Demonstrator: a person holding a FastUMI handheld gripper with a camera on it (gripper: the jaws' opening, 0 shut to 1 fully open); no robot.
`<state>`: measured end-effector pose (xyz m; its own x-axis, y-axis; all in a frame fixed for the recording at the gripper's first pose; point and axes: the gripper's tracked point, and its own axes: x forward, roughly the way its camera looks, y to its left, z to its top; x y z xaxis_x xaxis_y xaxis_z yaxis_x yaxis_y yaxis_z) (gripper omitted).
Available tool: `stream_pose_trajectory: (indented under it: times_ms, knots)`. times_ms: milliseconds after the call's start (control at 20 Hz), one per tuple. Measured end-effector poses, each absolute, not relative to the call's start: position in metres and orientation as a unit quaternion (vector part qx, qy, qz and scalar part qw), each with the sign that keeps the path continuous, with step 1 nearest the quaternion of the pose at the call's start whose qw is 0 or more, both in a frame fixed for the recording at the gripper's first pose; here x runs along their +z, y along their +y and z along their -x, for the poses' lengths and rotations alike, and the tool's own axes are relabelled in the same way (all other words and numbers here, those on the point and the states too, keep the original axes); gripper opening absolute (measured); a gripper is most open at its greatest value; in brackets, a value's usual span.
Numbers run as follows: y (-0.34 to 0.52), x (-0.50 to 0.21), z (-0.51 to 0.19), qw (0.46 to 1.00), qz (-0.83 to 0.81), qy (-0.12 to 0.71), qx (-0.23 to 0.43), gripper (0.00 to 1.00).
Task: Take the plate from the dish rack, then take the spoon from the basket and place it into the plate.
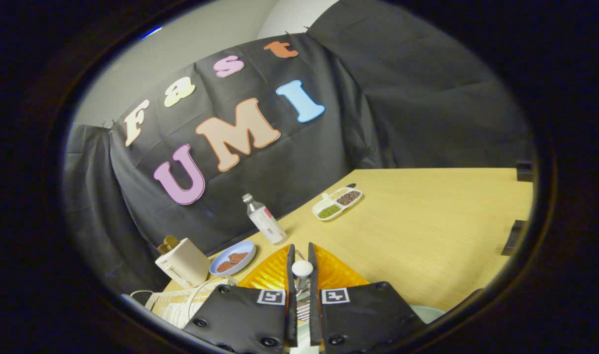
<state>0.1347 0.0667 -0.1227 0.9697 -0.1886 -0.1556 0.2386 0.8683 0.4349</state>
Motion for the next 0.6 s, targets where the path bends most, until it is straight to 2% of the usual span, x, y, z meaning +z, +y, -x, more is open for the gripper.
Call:
stream_pose_trajectory:
  times_ms: [200, 600]
  knots:
    - [0.083, -0.109, -0.135, 0.973, -0.203, 0.047, -0.102, 0.18]
    - [0.086, -0.034, -0.112, 0.978, -0.191, -0.003, -0.088, 0.16]
